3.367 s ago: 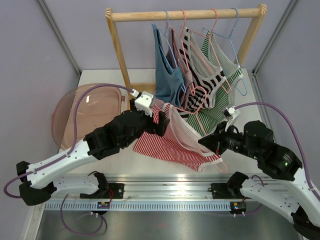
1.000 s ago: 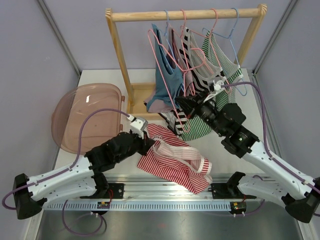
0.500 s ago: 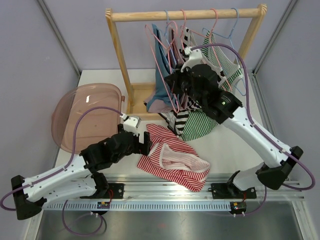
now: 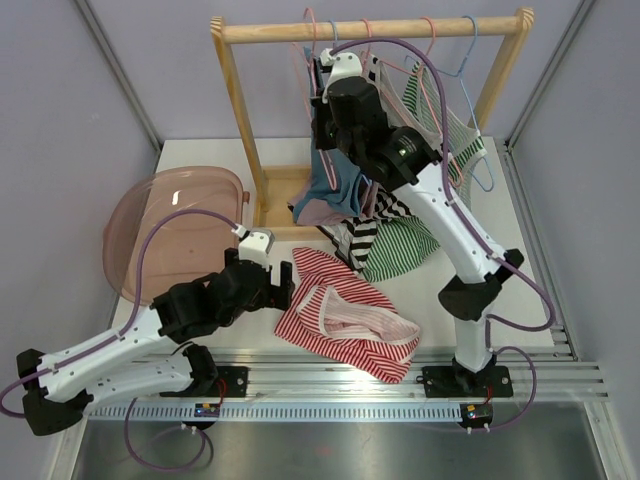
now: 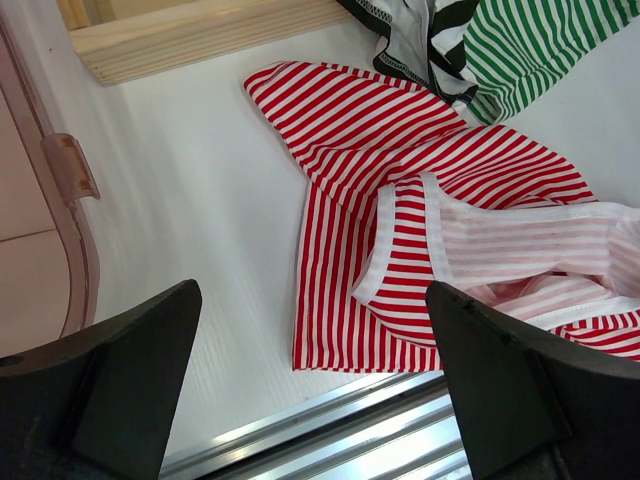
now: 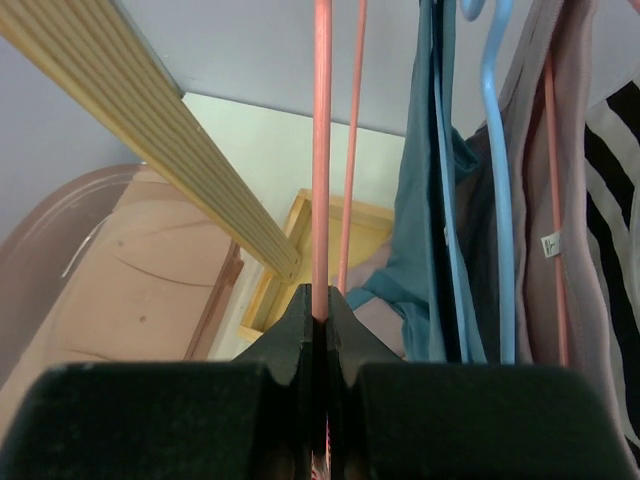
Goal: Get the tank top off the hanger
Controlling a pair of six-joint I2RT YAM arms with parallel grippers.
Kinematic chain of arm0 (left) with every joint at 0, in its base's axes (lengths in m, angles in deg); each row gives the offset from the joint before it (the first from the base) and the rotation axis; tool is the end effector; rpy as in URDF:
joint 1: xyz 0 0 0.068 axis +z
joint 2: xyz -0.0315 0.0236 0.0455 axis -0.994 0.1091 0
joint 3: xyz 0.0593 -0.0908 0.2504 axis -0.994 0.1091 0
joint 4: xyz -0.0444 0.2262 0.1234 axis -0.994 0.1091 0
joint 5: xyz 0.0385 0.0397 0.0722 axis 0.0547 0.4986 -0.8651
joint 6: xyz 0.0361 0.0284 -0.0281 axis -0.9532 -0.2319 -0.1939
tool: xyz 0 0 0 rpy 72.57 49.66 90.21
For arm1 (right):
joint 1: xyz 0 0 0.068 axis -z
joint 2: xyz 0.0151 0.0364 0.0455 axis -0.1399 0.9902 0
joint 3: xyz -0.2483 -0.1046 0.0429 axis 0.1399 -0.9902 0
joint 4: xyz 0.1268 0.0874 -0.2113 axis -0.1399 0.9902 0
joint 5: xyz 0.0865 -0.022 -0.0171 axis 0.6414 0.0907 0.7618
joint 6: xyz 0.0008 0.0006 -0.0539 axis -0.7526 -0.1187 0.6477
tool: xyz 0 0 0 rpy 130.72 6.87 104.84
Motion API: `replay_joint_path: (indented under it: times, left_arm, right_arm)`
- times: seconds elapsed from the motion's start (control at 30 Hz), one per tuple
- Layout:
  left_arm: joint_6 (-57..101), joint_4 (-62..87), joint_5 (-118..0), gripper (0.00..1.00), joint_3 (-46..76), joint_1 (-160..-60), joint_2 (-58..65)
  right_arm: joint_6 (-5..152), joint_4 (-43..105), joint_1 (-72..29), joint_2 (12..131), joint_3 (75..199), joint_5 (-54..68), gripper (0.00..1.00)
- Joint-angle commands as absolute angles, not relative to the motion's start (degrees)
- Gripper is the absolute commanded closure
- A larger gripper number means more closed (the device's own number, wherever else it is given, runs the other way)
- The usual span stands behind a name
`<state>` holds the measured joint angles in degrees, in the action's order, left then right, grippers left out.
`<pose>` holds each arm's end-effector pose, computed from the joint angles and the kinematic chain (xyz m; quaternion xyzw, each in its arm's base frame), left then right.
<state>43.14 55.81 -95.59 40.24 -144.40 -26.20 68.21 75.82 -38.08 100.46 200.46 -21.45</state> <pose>0.0924 -0.1301 0.3003 0.1146 0.8765 -0.1458 0.4443 0.2840 0.2772 0.5043 -0.1263 0.7838 0.1619 0.5860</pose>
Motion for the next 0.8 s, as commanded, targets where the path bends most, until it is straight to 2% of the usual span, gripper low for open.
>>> replay_joint_path:
  times: [0.0, 0.07, 0.13, 0.2, 0.27, 0.3, 0.4, 0.43, 0.5, 0.77]
  left_arm:
    - [44.3, 55.9, -97.3, 0.01, 38.4, -144.9, -26.0]
    - [44.5, 56.0, -97.2, 0.01, 38.4, -145.1, -25.5]
    - [44.4, 55.9, -96.8, 0.01, 38.4, -145.3, -24.9]
    - [44.2, 55.5, -96.3, 0.01, 38.5, -145.7, -24.1]
    - [43.9, 55.1, -95.9, 0.01, 38.4, -146.1, -23.5]
    - [43.8, 54.7, -95.6, 0.01, 38.5, -146.3, -22.8]
    - [43.0, 52.6, -94.9, 0.01, 38.6, -147.3, -21.2]
    - [42.9, 51.9, -94.7, 0.01, 38.6, -147.5, -20.6]
    - [42.4, 49.7, -93.7, 0.01, 38.4, -148.0, -19.2]
    - [38.7, 33.8, -84.8, 0.01, 41.1, -148.7, -7.1]
  right_arm:
    - [70.5, 81.6, -38.8, 105.0, 208.7, -24.9, 1.00]
    - [70.6, 82.0, -38.8, 105.9, 209.1, -25.0, 0.98]
    - [70.3, 81.8, -38.8, 105.5, 208.6, -24.6, 0.76]
    - [70.3, 81.4, -38.8, 104.4, 207.5, -24.1, 0.61]
    - [69.9, 81.5, -38.8, 102.7, 206.8, -23.1, 0.54]
    - [69.6, 81.4, -38.8, 101.8, 205.5, -22.7, 0.39]
    - [68.6, 80.3, -38.9, 97.0, 201.0, -17.4, 0.22]
    - [68.4, 79.9, -39.0, 95.5, 199.6, -16.2, 0.12]
    - [67.9, 78.4, -39.0, 90.6, 194.8, -14.1, 0.00]
    - [68.9, 71.3, -38.9, 69.3, 173.0, -9.8, 0.00]
